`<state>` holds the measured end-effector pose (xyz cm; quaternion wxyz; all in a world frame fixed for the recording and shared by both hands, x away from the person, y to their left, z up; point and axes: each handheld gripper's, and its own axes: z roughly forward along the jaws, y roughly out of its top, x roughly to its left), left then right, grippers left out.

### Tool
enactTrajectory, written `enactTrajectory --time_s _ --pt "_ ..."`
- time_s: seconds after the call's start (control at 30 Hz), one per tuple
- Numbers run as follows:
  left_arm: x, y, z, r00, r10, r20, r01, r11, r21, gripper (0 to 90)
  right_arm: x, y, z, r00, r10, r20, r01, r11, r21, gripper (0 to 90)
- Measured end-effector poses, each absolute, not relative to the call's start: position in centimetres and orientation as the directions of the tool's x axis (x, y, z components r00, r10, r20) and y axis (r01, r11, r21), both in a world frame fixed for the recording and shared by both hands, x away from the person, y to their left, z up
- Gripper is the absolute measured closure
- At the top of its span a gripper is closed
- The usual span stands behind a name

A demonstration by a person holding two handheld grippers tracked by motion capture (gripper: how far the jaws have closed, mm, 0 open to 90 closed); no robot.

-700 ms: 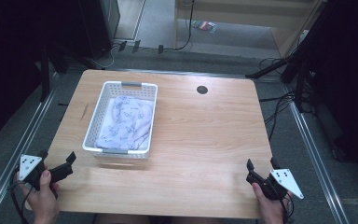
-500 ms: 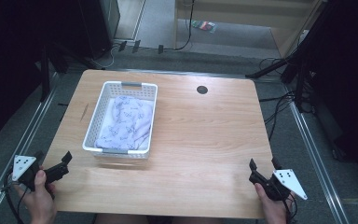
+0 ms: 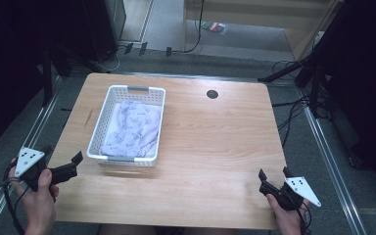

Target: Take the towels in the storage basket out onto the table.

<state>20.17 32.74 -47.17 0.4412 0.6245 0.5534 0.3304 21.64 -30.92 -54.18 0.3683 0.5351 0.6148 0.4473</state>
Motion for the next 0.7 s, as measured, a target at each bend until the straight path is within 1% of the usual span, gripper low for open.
enactTrajectory --time_s 0.13,0.23,0.33,0.4,0.43,0.5,0.53,0.57,0.6,0.7 --pt "21.7 31.8 -45.5 0.210 0.977 -0.042 0.451 -0.059 0.891 0.0 21.8 -30.9 -54.1 -0.157 0.987 0.028 0.348 0.029 0.937 9.2" --pt "22.8 31.4 -44.4 0.231 0.971 -0.057 0.494 -0.066 0.867 0.0 21.8 -30.9 -54.2 -0.165 0.986 0.029 0.357 0.032 0.934 8.0" --pt "24.0 30.8 -43.4 0.241 0.968 -0.064 0.560 -0.085 0.824 0.0 21.8 -30.8 -54.2 -0.171 0.985 0.024 0.358 0.039 0.933 7.6" --pt "24.2 30.7 -43.2 0.250 0.966 -0.066 0.567 -0.091 0.819 0.0 21.8 -30.8 -54.3 -0.175 0.984 0.023 0.361 0.042 0.932 7.3" --pt "25.1 30.3 -42.8 0.266 0.962 -0.057 0.589 -0.116 0.800 0.0 21.8 -30.7 -54.3 -0.180 0.983 0.025 0.361 0.042 0.932 7.3" --pt "25.8 29.9 -42.5 0.276 0.960 -0.044 0.599 -0.136 0.789 0.0 21.9 -30.7 -54.3 -0.187 0.982 0.028 0.364 0.043 0.931 7.3" --pt "25.8 29.9 -42.5 0.276 0.960 -0.044 0.599 -0.136 0.789 0.0 21.9 -30.7 -54.4 -0.187 0.982 0.027 0.364 0.044 0.930 7.4" --pt "26.6 29.4 -42.3 0.289 0.956 -0.042 0.617 -0.153 0.772 0.0 21.9 -30.7 -54.4 -0.187 0.982 0.026 0.365 0.045 0.930 7.5" --pt "26.6 29.4 -42.3 0.289 0.956 -0.042 0.617 -0.153 0.772 0.0 21.9 -30.7 -54.4 -0.187 0.982 0.026 0.365 0.045 0.930 7.5" --pt "28.1 28.4 -42.1 0.314 0.948 -0.047 0.640 -0.175 0.748 0.0 21.9 -30.7 -54.4 -0.190 0.982 0.024 0.369 0.049 0.928 7.6"
